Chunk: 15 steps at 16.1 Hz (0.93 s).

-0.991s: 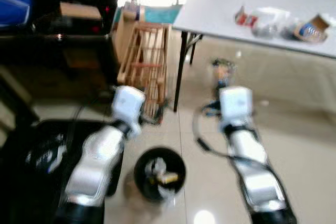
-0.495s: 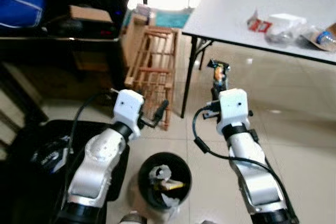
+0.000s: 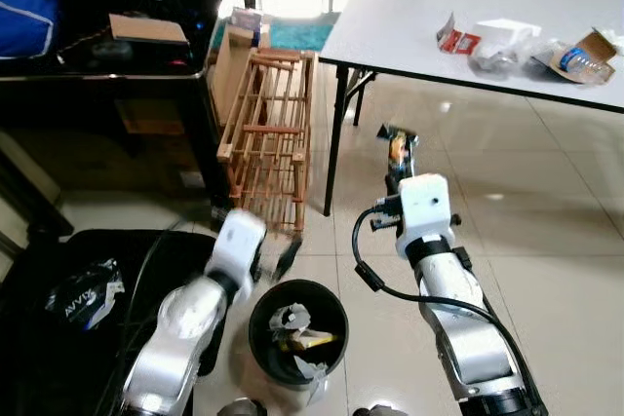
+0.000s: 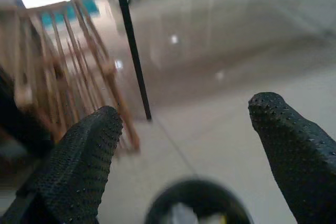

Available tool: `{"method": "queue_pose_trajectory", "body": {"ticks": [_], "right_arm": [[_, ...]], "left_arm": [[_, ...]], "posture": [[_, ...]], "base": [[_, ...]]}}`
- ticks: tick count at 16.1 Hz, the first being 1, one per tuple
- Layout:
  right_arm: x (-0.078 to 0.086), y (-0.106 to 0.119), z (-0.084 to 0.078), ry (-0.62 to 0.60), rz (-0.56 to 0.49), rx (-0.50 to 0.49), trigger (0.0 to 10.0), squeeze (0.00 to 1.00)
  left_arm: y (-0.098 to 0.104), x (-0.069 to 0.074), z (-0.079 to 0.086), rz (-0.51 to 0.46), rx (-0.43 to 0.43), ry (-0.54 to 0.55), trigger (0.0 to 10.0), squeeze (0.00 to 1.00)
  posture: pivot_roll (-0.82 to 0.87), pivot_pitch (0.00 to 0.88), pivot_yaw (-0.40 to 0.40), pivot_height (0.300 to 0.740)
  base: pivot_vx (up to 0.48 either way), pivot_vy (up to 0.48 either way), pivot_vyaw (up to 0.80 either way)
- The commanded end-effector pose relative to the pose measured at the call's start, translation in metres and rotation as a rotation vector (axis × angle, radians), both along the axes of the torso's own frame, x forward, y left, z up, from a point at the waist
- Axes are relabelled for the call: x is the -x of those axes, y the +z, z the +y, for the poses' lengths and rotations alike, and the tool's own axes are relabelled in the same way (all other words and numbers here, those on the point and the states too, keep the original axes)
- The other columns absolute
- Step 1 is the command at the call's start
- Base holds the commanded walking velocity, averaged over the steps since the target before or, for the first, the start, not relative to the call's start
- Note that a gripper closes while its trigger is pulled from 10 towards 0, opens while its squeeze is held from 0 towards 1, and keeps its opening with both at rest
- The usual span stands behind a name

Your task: Picking trash to rubbish bin

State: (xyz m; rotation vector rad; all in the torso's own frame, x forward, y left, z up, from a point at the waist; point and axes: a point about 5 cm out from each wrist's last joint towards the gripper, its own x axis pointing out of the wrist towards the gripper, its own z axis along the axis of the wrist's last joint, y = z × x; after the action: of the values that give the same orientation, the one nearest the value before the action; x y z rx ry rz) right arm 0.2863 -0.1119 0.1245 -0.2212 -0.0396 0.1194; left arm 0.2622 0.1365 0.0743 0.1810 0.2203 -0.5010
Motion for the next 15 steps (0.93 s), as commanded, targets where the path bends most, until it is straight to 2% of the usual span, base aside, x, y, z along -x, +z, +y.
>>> {"method": "queue_pose_trajectory", "body": {"ticks": [1,3,4,7,10,12,15], "right_arm": [[-0.001,-0.001,0.003,0.014,0.012,-0.006,10.0,0.0],[0.0,-0.017,0.006,0.017,0.082,-0.009,10.0,0.0],[0.001,-0.021,0.006,0.014,0.097,-0.009,10.0,0.0],[0.008,-0.037,0.01,0.034,0.159,-0.003,10.0,0.0],[0.017,-0.056,0.014,0.085,0.23,0.049,10.0,0.0],[0.019,-0.07,0.013,0.134,0.287,0.098,10.0,0.0],[0.014,-0.09,0.009,0.154,0.397,0.154,10.0,0.0]], "left_arm": [[0.0,0.0,0.001,-0.001,-0.012,-0.014,10.0,0.0],[-0.023,0.02,0.015,0.126,-0.078,-0.059,10.0,0.0],[-0.028,0.026,0.022,0.159,-0.095,-0.063,10.0,0.0],[-0.029,0.056,0.036,0.212,-0.123,-0.137,10.0,0.0],[-0.025,0.073,0.043,0.244,-0.113,-0.141,10.0,0.0],[-0.02,0.078,0.041,0.246,-0.104,-0.149,10.0,0.0],[-0.011,0.072,0.035,0.221,-0.075,-0.155,10.0,0.0]], "posture": [[0.06,0.157,0.024,0.74],[0.08,0.19,0.042,0.74],[0.08,0.193,0.043,0.74],[0.12,0.263,0.065,0.74],[0.16,0.339,0.078,0.74],[0.17,0.352,0.078,0.74],[0.19,0.361,0.07,0.74]], "base": [[0.0,0.0,0.0],[0.0,0.0,0.0],[0.0,0.0,0.0],[0.0,0.0,0.0],[0.0,0.0,0.0],[0.0,0.0,0.0],[0.0,0.0,0.0]]}}
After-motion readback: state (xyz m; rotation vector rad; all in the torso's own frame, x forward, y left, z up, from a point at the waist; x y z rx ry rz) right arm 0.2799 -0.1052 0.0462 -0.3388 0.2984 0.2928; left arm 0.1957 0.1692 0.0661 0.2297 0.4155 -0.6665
